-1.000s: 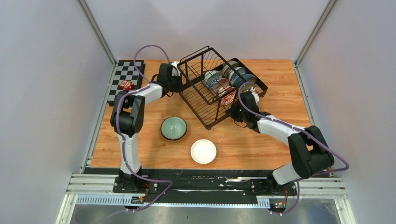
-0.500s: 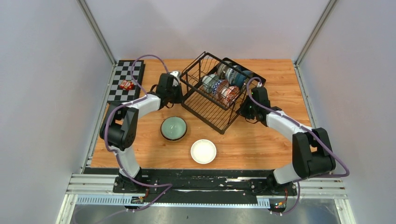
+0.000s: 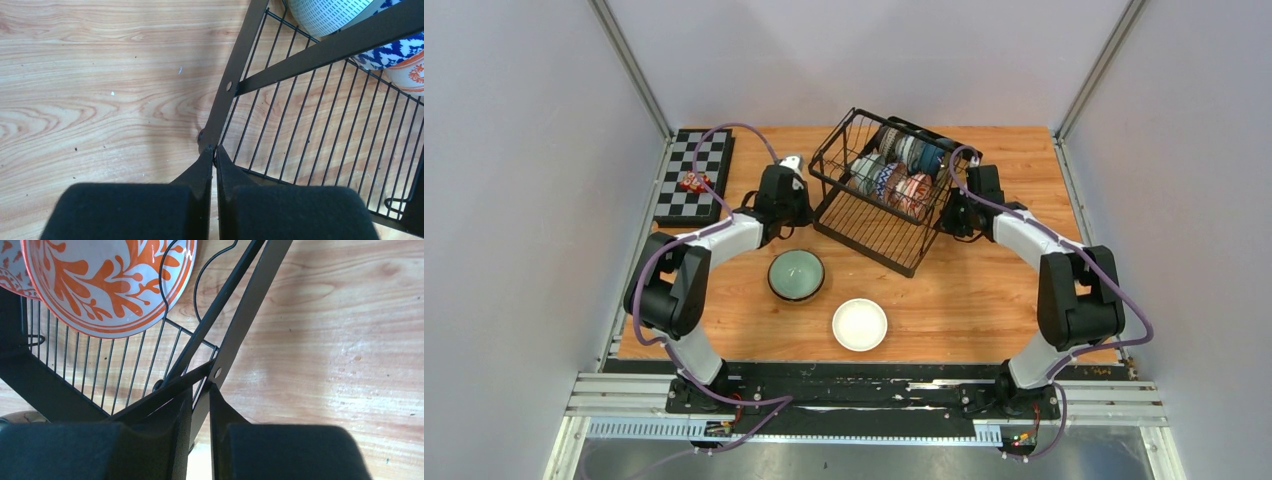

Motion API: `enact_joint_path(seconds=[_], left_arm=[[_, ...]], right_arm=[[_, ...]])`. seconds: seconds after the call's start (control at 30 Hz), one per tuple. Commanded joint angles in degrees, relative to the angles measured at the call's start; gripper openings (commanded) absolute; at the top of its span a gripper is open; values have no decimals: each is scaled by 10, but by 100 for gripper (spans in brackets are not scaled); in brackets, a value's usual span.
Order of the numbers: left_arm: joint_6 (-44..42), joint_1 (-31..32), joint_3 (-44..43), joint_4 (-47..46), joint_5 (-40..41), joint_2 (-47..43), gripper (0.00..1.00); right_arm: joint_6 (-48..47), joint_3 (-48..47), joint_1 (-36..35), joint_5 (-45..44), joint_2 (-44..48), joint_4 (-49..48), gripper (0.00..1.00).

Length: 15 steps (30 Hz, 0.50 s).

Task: Load the bowls into the dish rack
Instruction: Adjust the dish rack at the center of the board.

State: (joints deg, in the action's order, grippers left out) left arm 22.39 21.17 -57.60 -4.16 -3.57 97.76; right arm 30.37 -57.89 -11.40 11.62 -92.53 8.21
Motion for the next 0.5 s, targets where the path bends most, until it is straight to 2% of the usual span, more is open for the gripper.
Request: enact_joint_path(seconds=[0.0, 0.1, 0.3, 0.47], left_arm=[[1, 29, -9, 33, -28, -11, 0], [-9, 29, -33, 58, -12, -8, 5], [-24, 28, -75, 82, 9, 4, 30], [-38, 28, -92, 83, 21, 22, 38]], right_arm=[[-59, -14, -6, 29, -26, -35, 3], [-64, -6, -6, 28, -26, -37, 3], [-66, 11, -6, 41, -27, -46, 3], [-66, 17, -6, 46, -22, -51, 3]])
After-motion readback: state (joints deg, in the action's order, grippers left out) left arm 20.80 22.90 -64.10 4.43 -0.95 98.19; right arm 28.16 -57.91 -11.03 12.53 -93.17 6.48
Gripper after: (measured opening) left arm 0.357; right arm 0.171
